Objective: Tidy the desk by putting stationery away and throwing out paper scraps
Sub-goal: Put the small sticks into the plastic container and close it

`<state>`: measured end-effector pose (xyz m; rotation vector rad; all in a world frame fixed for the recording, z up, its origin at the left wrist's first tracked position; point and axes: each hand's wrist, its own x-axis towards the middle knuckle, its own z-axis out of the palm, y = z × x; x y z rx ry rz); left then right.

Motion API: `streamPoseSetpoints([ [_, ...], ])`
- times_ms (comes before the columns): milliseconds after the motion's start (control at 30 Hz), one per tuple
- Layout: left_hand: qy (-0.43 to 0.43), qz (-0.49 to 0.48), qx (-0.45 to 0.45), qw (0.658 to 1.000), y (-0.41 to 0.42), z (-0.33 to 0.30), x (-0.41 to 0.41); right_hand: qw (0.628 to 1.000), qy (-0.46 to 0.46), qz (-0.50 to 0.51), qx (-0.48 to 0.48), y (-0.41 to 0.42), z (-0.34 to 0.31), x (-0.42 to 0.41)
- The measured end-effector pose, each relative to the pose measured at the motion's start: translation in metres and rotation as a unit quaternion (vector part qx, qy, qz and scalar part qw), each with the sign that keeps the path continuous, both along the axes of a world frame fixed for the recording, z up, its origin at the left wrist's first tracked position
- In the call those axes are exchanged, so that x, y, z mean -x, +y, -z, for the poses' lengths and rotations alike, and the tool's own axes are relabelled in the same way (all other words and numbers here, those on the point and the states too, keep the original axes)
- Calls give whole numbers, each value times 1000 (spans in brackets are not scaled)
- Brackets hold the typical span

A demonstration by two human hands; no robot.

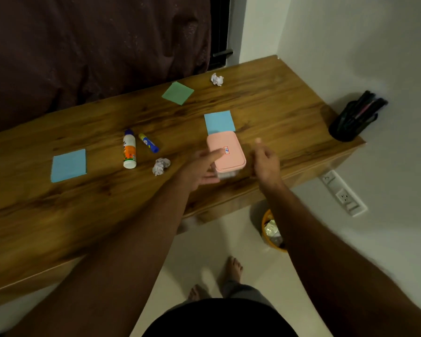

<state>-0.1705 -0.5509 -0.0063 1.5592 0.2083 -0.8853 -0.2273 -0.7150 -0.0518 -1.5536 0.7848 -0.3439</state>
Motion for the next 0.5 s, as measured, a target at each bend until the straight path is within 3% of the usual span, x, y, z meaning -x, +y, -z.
streamPoseSetpoints([
  [100, -1, 1, 11, 1000, 5, 2, 5, 981, 32, 169, -91, 1, 21, 34],
  [200, -1, -1, 15, 1000, 10, 5, 10, 949, 91, 237, -184, 6, 48, 69],
  [367, -2, -2, 16, 1000, 15, 12, 20, 905, 147, 155, -368, 22, 99, 87],
  [500, -9, -2, 15, 1000, 17, 16, 23, 887, 130, 127, -424, 30, 112, 70],
])
